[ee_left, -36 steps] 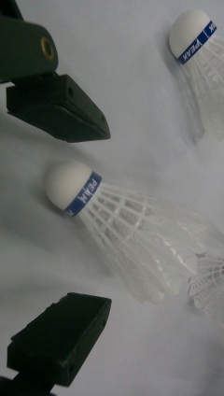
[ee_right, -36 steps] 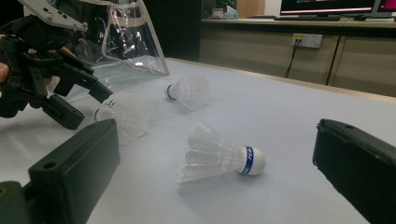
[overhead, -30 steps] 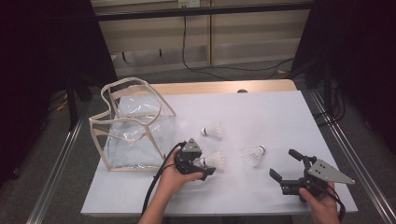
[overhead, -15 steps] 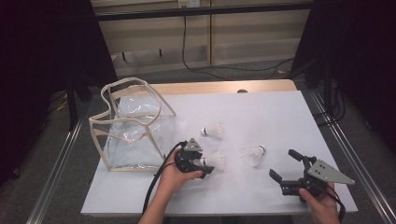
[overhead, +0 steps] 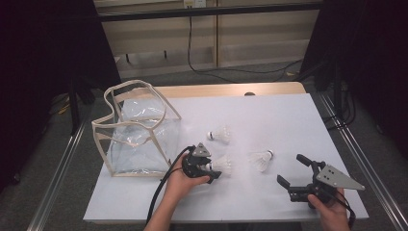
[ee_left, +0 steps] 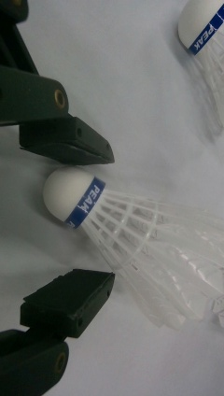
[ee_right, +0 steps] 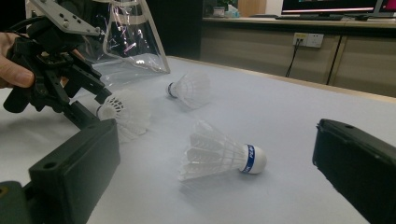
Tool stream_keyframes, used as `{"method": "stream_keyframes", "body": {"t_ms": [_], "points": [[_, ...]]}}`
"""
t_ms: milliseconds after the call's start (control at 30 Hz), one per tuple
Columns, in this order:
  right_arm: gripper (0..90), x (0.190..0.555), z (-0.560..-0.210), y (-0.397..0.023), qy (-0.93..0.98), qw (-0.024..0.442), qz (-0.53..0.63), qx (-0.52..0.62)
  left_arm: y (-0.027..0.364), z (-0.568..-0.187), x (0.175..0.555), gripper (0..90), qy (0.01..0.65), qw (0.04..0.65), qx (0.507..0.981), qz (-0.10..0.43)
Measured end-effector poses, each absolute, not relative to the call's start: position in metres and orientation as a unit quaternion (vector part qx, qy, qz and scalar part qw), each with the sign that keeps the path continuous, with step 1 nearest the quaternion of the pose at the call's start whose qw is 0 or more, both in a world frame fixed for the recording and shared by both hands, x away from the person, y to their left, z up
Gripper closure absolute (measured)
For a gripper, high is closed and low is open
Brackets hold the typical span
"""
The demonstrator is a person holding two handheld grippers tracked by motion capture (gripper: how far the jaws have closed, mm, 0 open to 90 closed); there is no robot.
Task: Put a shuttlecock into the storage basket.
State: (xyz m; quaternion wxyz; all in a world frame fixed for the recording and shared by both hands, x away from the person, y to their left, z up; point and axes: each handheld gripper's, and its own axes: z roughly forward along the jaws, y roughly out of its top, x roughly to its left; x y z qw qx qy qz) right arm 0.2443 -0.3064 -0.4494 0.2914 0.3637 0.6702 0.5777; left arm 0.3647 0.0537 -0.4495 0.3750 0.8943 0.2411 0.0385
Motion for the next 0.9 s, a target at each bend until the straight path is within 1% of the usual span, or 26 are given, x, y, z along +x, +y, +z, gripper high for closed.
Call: {"method": "stream_keyframes", "body": {"t_ms": [67,200,267,333,367,733,900], "points": [[0.7,0.2444,-0.4494,-0.3072,0.670,0.293,0.578,0.363,0.0545,-0.4491,0.3653,41.9,0.237,0.374,0.896,0.041],[0.7,0.2446,-0.4494,-0.3074,0.670,0.292,0.577,0.365,0.0553,-0.4493,0.3658,43.5,0.232,0.374,0.897,0.042],[0.9,0.2446,-0.4493,-0.3075,0.670,0.292,0.577,0.364,0.0561,-0.4490,0.3660,47.9,0.220,0.368,0.902,0.050],[0.9,0.2445,-0.4493,-0.3075,0.670,0.293,0.577,0.363,0.0567,-0.4494,0.3661,48.8,0.219,0.371,0.901,0.051],[1.0,0.2444,-0.4493,-0.3072,0.670,0.293,0.577,0.364,0.0573,-0.4493,0.3665,51.2,0.218,0.370,0.902,0.051],[1.0,0.2445,-0.4489,-0.3083,0.670,0.294,0.577,0.364,0.0585,-0.4489,0.3671,59.2,0.213,0.367,0.904,0.055],[1.0,0.2442,-0.4491,-0.3086,0.669,0.292,0.577,0.367,0.0578,-0.4489,0.3662,61.4,0.214,0.368,0.903,0.057]]}}
